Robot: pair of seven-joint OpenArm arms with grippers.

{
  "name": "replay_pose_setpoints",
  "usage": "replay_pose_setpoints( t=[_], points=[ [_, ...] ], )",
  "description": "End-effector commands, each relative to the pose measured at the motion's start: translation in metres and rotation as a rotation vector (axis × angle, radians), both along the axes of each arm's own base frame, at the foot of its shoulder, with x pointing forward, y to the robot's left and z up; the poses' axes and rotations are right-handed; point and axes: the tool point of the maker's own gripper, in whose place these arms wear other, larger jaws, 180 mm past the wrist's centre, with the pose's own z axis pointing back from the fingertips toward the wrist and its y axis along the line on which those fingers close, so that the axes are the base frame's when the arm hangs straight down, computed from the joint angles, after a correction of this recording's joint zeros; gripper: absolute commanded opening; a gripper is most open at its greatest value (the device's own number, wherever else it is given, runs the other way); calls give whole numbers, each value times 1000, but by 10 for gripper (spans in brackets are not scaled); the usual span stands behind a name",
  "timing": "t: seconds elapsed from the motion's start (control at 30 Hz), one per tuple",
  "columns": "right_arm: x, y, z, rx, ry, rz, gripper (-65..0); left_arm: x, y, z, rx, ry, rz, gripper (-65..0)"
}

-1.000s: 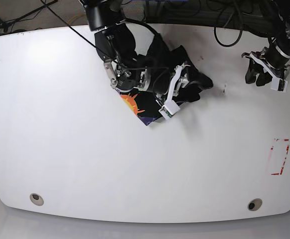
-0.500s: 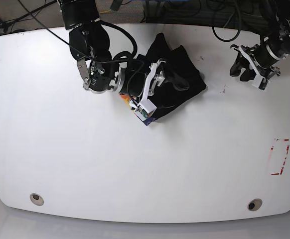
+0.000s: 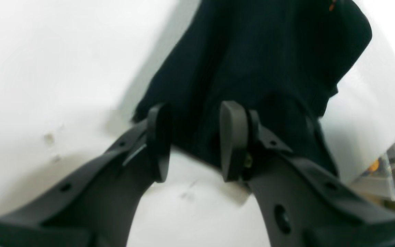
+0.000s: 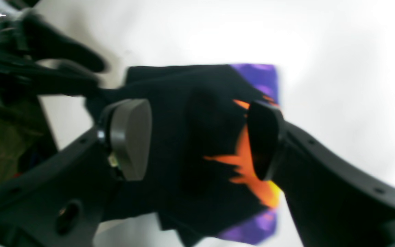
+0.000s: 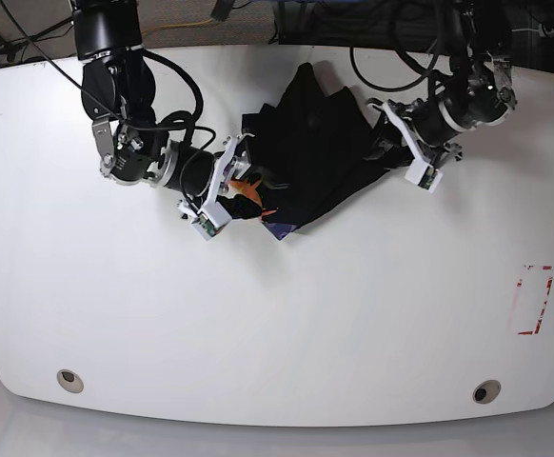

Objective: Fold the T-shirt properly
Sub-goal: 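Grasp the bundled shirt with both grippers and flatten it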

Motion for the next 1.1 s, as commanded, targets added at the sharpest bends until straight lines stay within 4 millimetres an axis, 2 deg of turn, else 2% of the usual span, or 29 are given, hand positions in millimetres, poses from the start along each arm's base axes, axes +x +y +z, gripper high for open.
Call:
replay_pose_setpoints(
  t=[0.0, 0.13, 0.4, 0.47, 0.57, 0.63, 0.73, 0.9, 1.07],
  points=[
    [3, -8, 10, 4, -37, -2, -231, 1, -19, 4, -40, -13, -5, -428],
    [1, -7, 9, 8, -36, 1, -233, 10, -33, 7, -34, -29, -18, -428],
    [8, -8, 13, 12, -47, -10, -233, -9, -52, -33, 15, 85, -100, -436],
    [16, -10, 13, -6, -58, -17, -235, -11, -51, -38, 19, 101, -101, -478],
    [30, -12, 4, -57, -64, -36, -235, -11, -50, -38, 20, 101, -99, -593],
    [33, -10, 0, -75, -65, -41, -235, -10, -51, -37, 18, 98, -99, -617],
    [34, -10, -5, -115, -78, -43, -235, -8, -51, -32, 17, 79, -98, -626],
    [33, -11, -7, -130, -79, -42, -235, 7, -54, 13, 23, -66, -104, -626],
    [27, -11, -13, -131, -61, -40, -235, 19, -54, 32, 32, -134, -109, -626]
  ],
)
